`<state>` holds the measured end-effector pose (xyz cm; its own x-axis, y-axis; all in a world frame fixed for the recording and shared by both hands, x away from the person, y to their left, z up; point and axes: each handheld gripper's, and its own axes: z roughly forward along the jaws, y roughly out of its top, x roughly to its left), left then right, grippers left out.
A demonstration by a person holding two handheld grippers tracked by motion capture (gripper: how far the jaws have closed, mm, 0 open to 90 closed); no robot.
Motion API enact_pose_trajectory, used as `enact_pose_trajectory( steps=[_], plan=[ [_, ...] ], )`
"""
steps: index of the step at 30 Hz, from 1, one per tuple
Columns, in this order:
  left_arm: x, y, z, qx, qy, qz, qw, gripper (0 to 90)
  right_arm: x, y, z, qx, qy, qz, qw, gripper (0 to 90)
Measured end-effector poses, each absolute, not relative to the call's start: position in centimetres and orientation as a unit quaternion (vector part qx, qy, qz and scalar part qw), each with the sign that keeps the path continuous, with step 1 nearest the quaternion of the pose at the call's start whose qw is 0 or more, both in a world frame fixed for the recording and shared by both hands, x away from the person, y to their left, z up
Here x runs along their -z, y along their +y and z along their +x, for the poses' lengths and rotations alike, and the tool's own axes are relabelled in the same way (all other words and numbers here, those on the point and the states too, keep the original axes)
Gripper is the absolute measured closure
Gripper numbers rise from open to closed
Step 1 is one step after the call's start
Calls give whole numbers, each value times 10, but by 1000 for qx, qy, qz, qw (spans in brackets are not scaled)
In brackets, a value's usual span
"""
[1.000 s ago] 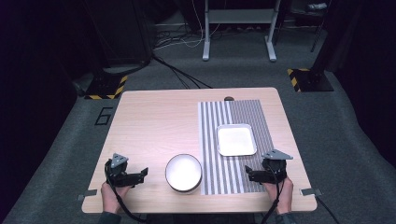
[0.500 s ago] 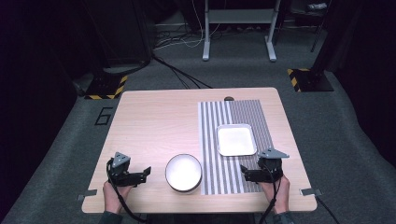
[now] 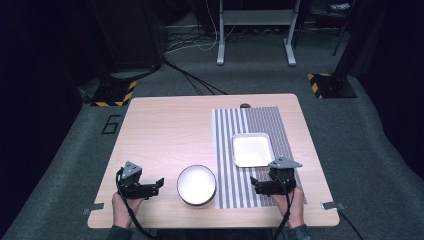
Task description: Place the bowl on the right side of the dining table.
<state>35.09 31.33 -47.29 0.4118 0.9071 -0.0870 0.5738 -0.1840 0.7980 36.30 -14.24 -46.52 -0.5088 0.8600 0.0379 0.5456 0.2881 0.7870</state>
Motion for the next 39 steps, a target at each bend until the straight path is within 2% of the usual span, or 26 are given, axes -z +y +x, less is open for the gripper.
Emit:
enact_pose_trajectory(
  steps=[39],
  plan=[
    [443, 288, 349, -210, 458, 749, 431, 36, 435, -98, 364, -411, 803, 390, 184, 42]
  ],
)
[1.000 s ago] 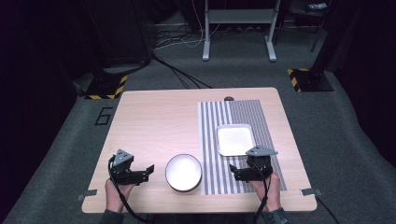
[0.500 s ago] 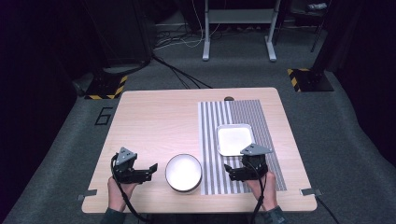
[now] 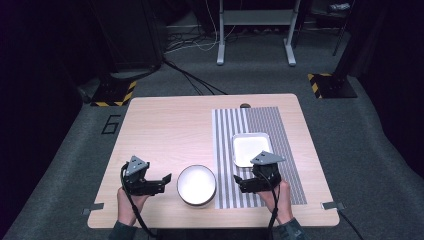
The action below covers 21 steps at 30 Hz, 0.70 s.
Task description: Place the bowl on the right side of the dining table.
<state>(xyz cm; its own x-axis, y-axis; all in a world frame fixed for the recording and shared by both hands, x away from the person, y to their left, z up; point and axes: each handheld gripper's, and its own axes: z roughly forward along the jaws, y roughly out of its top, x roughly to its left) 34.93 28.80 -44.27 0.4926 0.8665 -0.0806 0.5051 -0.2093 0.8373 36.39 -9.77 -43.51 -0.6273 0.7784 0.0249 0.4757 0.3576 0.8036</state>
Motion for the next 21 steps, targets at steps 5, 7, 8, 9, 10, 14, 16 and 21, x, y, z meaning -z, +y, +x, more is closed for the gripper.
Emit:
enact_pose_trajectory(
  steps=[5, 7, 8, 9, 10, 14, 16, 21],
  plan=[
    [438, 284, 349, -208, 452, 749, 437, 37, 430, -90, 365, -413, 807, 380, 182, 44],
    [437, 282, 349, -206, 450, 749, 440, 37, 428, -87, 366, -414, 809, 376, 181, 46],
    [436, 282, 349, -207, 449, 749, 440, 37, 427, -85, 367, -415, 810, 374, 179, 46],
    [435, 281, 349, -207, 448, 749, 441, 39, 426, -84, 367, -416, 810, 372, 178, 46],
    [434, 281, 349, -207, 448, 748, 443, 39, 425, -82, 367, -417, 811, 370, 179, 46],
    [430, 278, 348, -206, 443, 749, 449, 39, 420, -77, 367, -422, 811, 363, 177, 47],
    [429, 276, 348, -205, 440, 749, 451, 39, 418, -74, 366, -425, 812, 359, 176, 48],
    [426, 273, 349, -201, 430, 752, 458, 38, 414, -67, 367, -430, 814, 351, 173, 56]
  ],
)
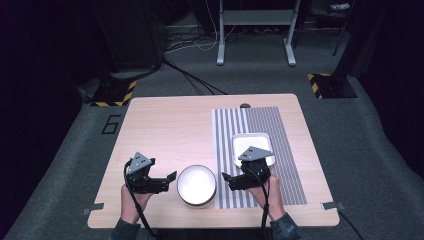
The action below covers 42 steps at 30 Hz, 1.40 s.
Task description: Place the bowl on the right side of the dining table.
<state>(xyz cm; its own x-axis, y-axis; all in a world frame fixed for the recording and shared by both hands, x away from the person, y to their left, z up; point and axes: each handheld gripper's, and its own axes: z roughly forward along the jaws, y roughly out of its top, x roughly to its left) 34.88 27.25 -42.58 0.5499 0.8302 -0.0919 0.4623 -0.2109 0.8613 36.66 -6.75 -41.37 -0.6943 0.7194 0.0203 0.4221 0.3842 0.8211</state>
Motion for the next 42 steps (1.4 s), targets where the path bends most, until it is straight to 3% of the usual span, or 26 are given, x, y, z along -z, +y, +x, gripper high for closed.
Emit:
enact_pose_trajectory(
  steps=[42],
  plan=[
    [455, 235, 354, -144, 403, 777, 462, 45, 440, -17, 373, -419, 840, 323, 120, 104]
  ],
)
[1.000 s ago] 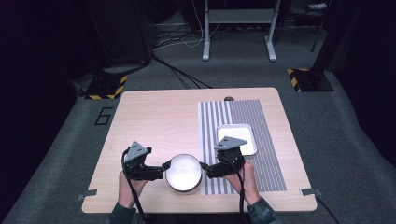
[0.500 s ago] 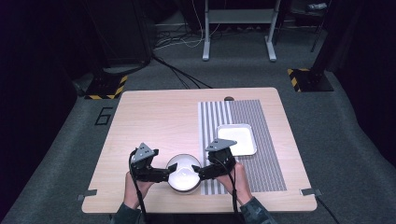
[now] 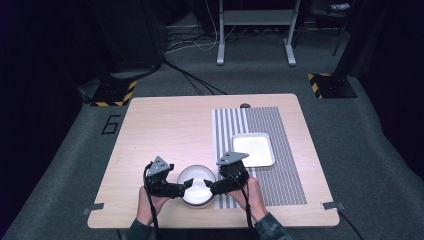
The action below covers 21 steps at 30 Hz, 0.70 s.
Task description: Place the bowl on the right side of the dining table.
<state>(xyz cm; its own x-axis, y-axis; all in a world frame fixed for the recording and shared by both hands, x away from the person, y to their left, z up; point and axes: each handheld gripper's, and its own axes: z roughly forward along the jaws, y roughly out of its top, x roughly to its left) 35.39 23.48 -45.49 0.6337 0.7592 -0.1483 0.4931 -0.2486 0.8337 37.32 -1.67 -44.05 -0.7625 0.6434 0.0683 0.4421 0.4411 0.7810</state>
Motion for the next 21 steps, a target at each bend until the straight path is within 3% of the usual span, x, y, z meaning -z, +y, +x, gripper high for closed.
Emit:
enact_pose_trajectory(
  steps=[16, 21],
  plan=[
    [461, 229, 354, -137, 398, 785, 454, 67, 448, -13, 372, -419, 843, 318, 115, 156],
    [464, 225, 354, -129, 401, 785, 453, 75, 450, -9, 372, -420, 843, 317, 109, 213]
  ],
)
